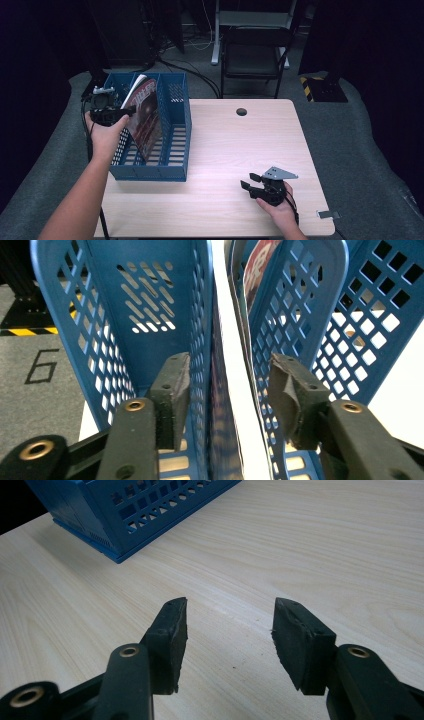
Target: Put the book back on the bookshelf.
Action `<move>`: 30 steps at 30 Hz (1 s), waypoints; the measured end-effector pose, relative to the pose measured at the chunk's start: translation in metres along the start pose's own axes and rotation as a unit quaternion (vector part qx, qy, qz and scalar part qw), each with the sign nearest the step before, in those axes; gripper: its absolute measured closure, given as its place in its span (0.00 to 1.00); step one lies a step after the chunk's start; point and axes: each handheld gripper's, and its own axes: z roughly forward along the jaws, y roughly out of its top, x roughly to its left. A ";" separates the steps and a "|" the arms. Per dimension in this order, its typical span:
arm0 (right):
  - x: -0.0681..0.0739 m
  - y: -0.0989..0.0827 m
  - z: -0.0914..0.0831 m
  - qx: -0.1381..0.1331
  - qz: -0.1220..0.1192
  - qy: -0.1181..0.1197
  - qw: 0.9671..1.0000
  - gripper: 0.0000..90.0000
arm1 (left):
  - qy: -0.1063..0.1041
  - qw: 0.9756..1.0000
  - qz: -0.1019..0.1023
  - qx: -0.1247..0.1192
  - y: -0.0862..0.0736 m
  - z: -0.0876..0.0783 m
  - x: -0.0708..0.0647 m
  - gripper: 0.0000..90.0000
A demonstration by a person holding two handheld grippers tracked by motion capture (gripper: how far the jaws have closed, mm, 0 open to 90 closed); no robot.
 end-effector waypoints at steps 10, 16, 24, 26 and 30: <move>-0.001 -0.001 0.001 0.004 0.002 0.001 1.000 0.52 | -0.011 1.000 0.003 0.012 -0.003 -0.008 0.002 0.48; -0.001 -0.003 0.002 0.009 0.010 0.002 1.000 0.52 | -0.016 1.000 0.012 0.016 -0.004 -0.015 0.004 0.47; -0.003 -0.005 0.000 0.008 0.010 -0.001 1.000 0.52 | -0.022 0.999 0.017 0.023 -0.002 -0.024 0.005 0.45; -0.003 -0.005 -0.001 0.009 0.013 0.001 1.000 0.52 | -0.022 0.999 0.021 0.025 -0.002 -0.025 0.004 0.43; -0.003 -0.004 0.000 0.009 0.008 0.000 1.000 0.51 | -0.027 0.999 0.023 0.026 -0.004 -0.027 0.003 0.43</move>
